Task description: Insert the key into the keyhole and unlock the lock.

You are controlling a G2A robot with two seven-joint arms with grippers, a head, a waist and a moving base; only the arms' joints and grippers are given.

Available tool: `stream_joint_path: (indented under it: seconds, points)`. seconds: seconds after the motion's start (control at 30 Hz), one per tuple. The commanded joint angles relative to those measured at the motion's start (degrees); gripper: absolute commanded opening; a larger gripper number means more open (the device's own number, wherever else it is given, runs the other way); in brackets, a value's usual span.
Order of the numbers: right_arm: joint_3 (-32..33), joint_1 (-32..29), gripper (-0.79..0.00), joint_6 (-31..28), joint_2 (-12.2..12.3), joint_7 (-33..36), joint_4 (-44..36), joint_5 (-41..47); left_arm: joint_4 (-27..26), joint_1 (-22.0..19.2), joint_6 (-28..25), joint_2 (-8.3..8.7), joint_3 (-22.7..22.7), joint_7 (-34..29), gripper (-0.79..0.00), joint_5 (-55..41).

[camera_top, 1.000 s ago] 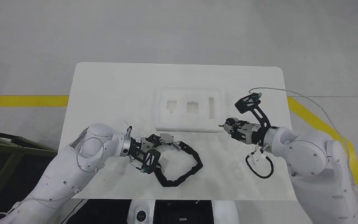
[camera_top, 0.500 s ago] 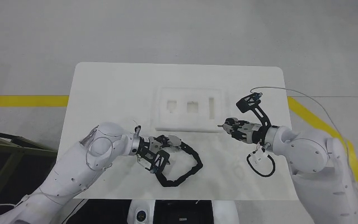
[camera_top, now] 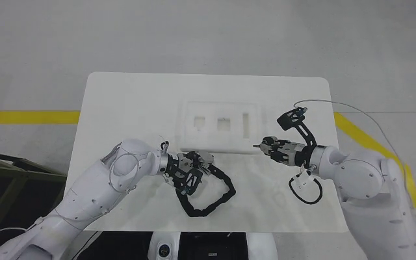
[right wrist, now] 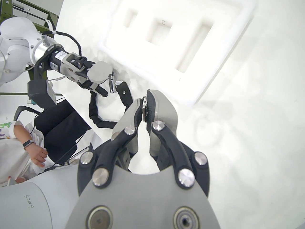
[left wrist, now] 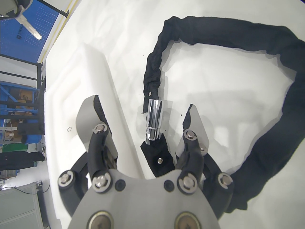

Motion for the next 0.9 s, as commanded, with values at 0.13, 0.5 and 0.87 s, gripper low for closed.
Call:
stream_joint_path:
  seconds: [0.13,0.5,0.87]
  points:
    - [0.21,0.24,-0.785,-0.26,0.12,-0.56,0.28,0.75,0.35,-0.15,-0.53,-0.13,-0.23,-0.51,-0.126,-1.62]
    - [0.21,0.24,-0.785,-0.26,0.12,-0.56,0.28,0.75,0.35,-0.15,-0.53,-0.13,-0.23,-0.51,-0.086,-1.62]
    - [0.21,0.24,-0.785,-0.26,0.12,-0.56,0.28,0.75,0.35,-0.15,-0.53,-0.13,-0.23,-0.51,-0.203,-1.62]
